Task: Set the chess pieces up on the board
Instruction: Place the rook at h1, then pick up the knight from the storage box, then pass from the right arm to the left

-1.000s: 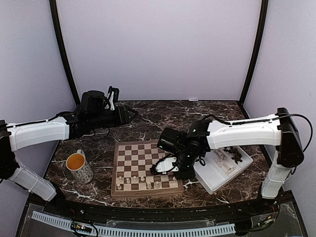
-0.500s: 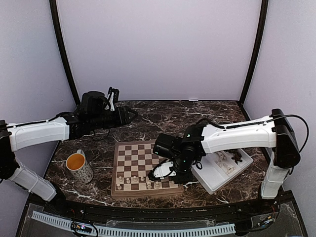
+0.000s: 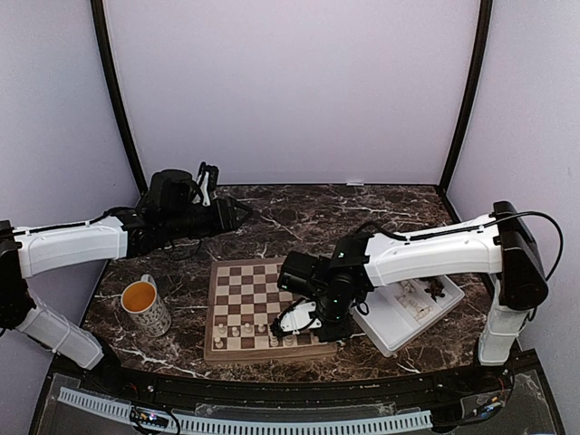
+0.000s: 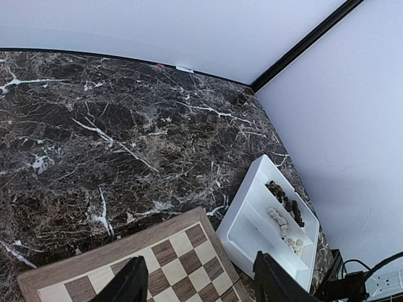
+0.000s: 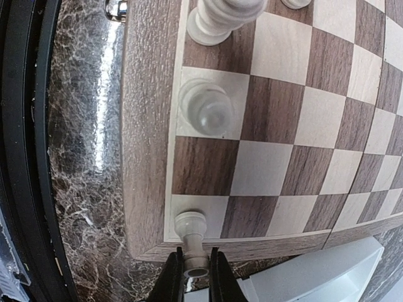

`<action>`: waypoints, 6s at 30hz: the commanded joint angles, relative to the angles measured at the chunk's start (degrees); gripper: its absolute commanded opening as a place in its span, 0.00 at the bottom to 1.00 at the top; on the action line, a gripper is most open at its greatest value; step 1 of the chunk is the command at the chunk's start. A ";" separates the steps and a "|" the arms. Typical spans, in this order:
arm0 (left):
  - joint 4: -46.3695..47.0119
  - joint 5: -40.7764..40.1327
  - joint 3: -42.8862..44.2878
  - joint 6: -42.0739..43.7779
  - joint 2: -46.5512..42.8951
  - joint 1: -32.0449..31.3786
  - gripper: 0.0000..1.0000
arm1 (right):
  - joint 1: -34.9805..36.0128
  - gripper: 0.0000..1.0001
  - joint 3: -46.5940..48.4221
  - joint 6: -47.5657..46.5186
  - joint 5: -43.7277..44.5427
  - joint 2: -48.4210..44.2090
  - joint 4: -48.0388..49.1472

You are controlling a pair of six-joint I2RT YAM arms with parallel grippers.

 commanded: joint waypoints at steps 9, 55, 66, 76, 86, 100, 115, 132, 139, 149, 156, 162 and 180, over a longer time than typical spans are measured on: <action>1.21 1.21 -1.53 -0.90 -1.08 0.50 0.59 | 0.69 0.29 0.93 -0.04 1.38 0.20 -0.17; 2.18 2.45 -2.77 -2.07 -1.26 0.65 0.59 | 0.82 0.31 3.12 0.11 -0.95 0.22 -1.40; -1.41 2.03 1.13 4.65 -2.17 0.63 0.61 | -8.17 0.40 -1.65 -1.01 -4.68 -14.53 -2.30; -3.37 15.61 9.88 14.19 2.73 -1.00 0.58 | -37.48 0.32 -20.07 -1.76 -15.28 -29.77 2.90; -7.39 14.62 15.15 11.58 6.69 -2.24 0.55 | -45.85 0.27 -29.09 0.77 -12.02 -28.13 8.24; -11.11 11.84 17.59 11.39 8.01 -2.30 0.54 | -46.07 0.23 -27.78 1.89 -9.98 -20.06 10.77; -9.80 12.10 17.70 10.36 9.29 -2.29 0.54 | -45.93 0.22 -30.09 2.38 -10.16 -15.95 11.04; 6.47 23.65 16.87 20.47 15.46 -12.87 0.60 | -43.37 0.12 -13.97 -2.47 -27.65 -26.81 -2.01; 15.96 25.52 16.26 3.01 21.74 -14.29 0.60 | -34.14 0.12 -5.88 -0.57 -26.42 -22.62 -1.23; 18.19 27.86 16.00 -0.21 24.54 -16.26 0.60 | -30.54 0.12 3.65 0.94 -31.75 -15.74 -1.66; 16.60 28.45 17.37 -1.27 25.98 -16.21 0.50 | -29.33 0.12 5.59 1.17 -32.65 -14.70 -2.02; 18.21 29.55 17.30 -3.20 26.91 -16.13 0.33 | -29.23 0.13 4.62 0.96 -32.33 -15.40 -1.95; 33.01 28.43 13.55 -7.69 23.96 -15.23 0.08 | -34.57 0.43 -2.38 -0.24 -37.10 -29.65 6.86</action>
